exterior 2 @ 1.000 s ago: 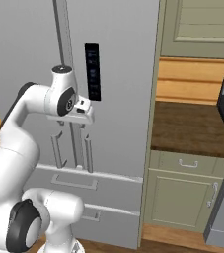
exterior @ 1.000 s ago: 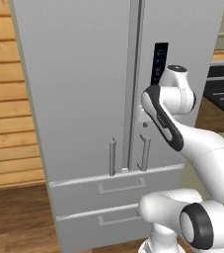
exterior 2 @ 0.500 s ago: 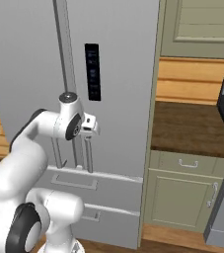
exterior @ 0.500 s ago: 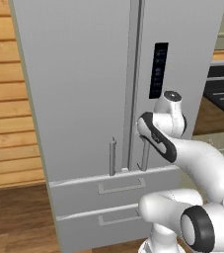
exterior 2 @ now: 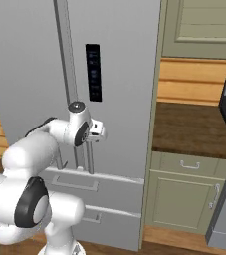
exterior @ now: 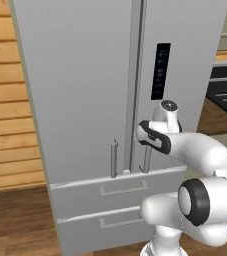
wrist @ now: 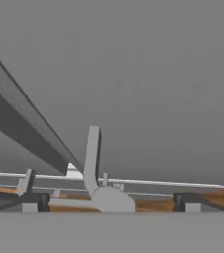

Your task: Take the strawberry from the fridge and place it on top of the pancake, located on the dining counter.

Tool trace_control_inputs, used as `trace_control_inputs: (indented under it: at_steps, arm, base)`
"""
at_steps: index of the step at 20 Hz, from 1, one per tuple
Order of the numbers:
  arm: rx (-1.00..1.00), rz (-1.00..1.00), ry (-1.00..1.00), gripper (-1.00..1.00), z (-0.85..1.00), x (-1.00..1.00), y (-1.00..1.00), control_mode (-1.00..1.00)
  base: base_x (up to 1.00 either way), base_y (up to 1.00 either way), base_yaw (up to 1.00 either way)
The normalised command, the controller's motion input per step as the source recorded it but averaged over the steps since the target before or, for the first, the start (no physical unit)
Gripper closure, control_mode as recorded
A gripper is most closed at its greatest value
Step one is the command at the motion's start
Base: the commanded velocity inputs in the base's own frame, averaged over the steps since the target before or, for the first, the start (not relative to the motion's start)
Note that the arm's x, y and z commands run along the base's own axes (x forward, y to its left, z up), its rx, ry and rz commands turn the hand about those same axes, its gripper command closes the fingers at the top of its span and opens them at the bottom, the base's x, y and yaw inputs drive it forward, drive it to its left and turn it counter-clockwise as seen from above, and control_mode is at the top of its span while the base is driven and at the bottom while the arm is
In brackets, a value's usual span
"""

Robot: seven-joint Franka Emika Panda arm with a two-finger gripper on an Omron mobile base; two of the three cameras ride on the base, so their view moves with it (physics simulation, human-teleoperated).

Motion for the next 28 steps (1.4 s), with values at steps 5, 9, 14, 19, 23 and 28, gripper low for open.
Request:
trace_control_inputs:
  at_steps: [5, 9, 14, 19, 23, 28]
  arm:
    - [0.0, 0.0, 0.0, -1.0, -0.28, 0.27, -0.02, -1.0]
    - [0.0, 0.0, 0.0, 1.0, -0.25, 0.09, 0.02, -1.0]
    - [0.0, 0.0, -0.03, 1.0, -0.22, -0.1, 0.0, -1.0]
    - [0.02, 0.0, -0.03, 1.0, -0.12, -0.57, -0.31, -1.0]
    - [0.06, 0.0, -0.12, 1.0, 0.0, -0.84, -0.61, -1.0]
    - [0.1, 0.0, -0.17, 1.0, 0.0, -0.84, -0.77, -1.0]
  base:
    - [0.0, 0.0, 0.0]
    - [0.0, 0.0, 0.0]
    - [0.0, 0.0, 0.0]
    - [0.0, 0.0, 0.0]
    - [0.0, 0.0, 0.0]
    - [0.0, 0.0, 0.0]
